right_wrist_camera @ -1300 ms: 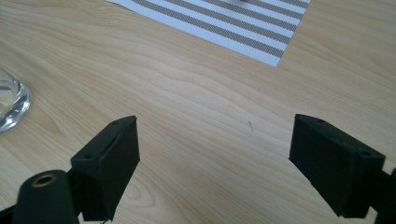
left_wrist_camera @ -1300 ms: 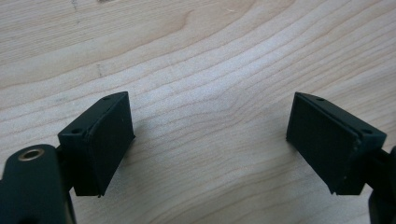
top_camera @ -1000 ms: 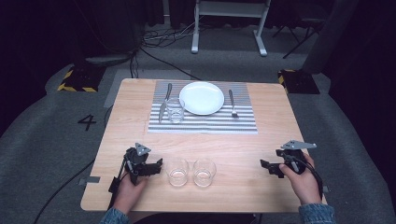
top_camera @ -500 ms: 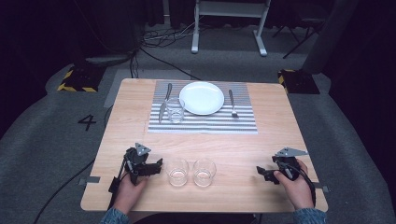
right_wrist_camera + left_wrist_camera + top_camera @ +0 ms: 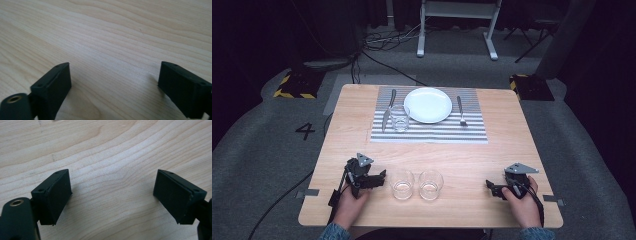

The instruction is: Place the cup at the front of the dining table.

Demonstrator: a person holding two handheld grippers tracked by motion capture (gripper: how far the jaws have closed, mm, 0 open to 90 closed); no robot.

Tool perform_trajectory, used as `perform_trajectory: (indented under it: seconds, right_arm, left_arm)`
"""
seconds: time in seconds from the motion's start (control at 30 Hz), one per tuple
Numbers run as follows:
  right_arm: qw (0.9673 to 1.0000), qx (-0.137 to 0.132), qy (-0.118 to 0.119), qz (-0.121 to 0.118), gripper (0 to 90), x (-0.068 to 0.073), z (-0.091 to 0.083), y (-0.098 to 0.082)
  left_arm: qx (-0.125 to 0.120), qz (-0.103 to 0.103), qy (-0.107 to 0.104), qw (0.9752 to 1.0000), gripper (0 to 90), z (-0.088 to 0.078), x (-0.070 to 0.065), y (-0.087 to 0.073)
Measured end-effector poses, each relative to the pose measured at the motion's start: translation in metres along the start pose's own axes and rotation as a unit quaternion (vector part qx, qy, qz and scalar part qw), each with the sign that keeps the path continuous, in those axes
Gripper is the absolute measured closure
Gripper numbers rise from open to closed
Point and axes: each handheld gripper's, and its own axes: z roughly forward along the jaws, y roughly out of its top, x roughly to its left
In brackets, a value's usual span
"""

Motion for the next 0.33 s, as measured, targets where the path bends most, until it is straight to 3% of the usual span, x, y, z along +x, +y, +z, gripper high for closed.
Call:
perform_trajectory:
  seconds: [0.2, 0.33]
  right_arm:
    - [0.9998, -0.001, -0.008, 0.019, 5.0, 0.0051, 0.0021, 0.0005]
    - [0.9998, -0.001, -0.012, 0.014, 4.7, 0.0046, 0.0026, 0.0003]
  left_arm:
    - [0.0, 0.0, 0.0, 1.0, 15.0, 0.0, 0.0, 0.0]
    - [0.0, 0.0, 0.0, 1.0, 15.0, 0.0, 0.0, 0.0]
